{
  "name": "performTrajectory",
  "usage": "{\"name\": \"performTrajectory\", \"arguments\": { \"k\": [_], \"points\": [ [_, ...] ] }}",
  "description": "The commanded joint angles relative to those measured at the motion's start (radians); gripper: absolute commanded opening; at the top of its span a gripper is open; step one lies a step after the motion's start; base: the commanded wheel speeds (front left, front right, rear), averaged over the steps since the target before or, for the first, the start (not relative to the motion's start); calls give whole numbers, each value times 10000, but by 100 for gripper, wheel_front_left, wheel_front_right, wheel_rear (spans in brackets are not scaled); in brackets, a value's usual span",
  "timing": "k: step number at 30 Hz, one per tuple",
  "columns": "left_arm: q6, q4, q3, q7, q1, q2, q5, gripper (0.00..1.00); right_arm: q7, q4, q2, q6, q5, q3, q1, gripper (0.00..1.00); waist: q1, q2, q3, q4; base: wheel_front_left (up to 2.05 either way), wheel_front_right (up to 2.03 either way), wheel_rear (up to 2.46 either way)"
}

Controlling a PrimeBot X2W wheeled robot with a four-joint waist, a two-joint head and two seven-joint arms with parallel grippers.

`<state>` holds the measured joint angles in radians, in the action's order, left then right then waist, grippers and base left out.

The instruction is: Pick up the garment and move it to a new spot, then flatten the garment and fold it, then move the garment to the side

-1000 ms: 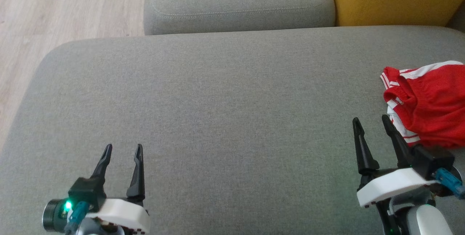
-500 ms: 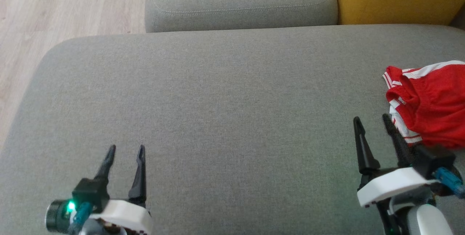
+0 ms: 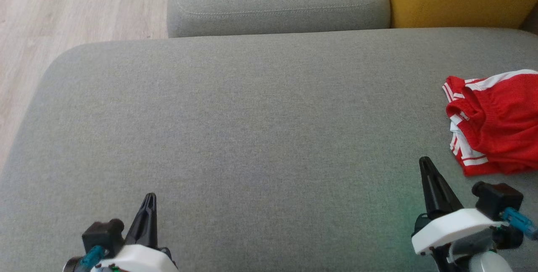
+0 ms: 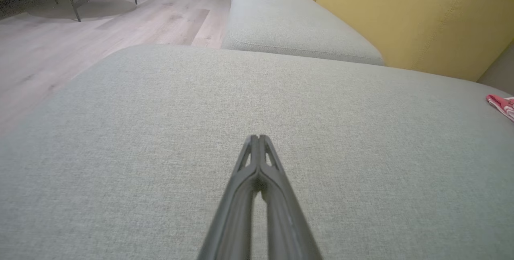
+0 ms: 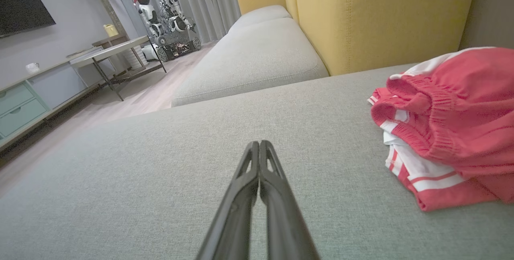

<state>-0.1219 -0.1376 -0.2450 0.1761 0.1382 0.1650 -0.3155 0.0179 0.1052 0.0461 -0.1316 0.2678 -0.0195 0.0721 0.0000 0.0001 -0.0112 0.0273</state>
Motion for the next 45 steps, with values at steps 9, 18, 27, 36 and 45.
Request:
{"name": "performTrajectory", "arguments": {
  "k": [9,18,27,36,45],
  "points": [
    [276,123,381,-192,-630,21,-1215,0,37,-155,116,2,1272,85,-527,0,0,-1,10,-22,0,0,0],
    [473,-4,589,-372,-794,-31,-2278,0,70,-24,151,2,2363,135,-633,0,0,-1,21,-43,0,0,0],
    [667,-94,809,-559,-948,-91,-3331,0,110,106,179,3,3445,194,-738,0,0,-1,33,-65,0,0,0],
    [859,-185,1039,-754,-1096,-159,-4371,0,157,236,201,4,4517,262,-843,0,0,-1,44,-86,0,0,0],
    [1031,-271,1251,-933,-1231,-224,-5294,0,203,352,216,4,5468,328,-938,0,0,-1,55,-106,0,0,0]
  ]
}}
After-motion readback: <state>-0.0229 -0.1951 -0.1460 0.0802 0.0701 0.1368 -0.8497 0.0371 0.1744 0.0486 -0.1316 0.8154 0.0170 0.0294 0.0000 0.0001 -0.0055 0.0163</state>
